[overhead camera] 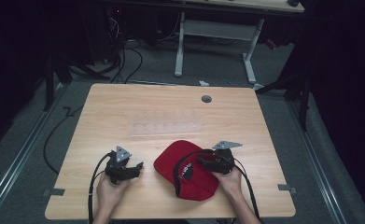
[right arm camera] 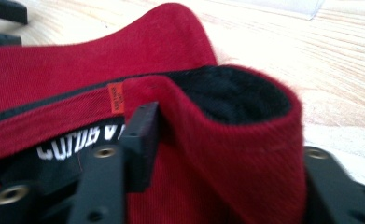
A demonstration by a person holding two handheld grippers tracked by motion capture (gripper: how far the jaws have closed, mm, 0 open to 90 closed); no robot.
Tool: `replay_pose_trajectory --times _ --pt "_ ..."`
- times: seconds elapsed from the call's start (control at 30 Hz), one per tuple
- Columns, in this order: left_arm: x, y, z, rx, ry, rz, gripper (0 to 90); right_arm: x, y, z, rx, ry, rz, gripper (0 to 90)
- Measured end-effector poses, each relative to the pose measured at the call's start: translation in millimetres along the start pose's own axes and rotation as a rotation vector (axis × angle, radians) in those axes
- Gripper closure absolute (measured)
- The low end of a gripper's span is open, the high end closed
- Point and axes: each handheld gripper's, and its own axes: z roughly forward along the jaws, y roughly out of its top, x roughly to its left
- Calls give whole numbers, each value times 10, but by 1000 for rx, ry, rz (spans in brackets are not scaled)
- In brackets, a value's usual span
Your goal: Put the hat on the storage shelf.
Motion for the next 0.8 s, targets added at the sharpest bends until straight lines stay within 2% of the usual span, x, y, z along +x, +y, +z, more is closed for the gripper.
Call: replay_pose_trajectory --times 0.1,0.17,0.23,0.4,0.57,0.8 --pt "0 0 0 0 0 0 297 -16 -24 -33 -13 13 -19 698" --pt "-1 -1 0 0 0 1 297 -39 -39 -62 -14 44 -27 789" --pt "-8 -2 0 -5 -2 -4 300 -47 -46 -97 -12 63 -27 828" --pt "-5 -2 0 -3 -2 1 308 -25 -39 -214 -19 85 -18 846" --pt "3 3 5 -2 10 -2 287 12 -9 -331 -53 113 -8 850" --pt "-4 -1 0 -2 16 -8 281 70 72 -480 -79 90 -1 850"
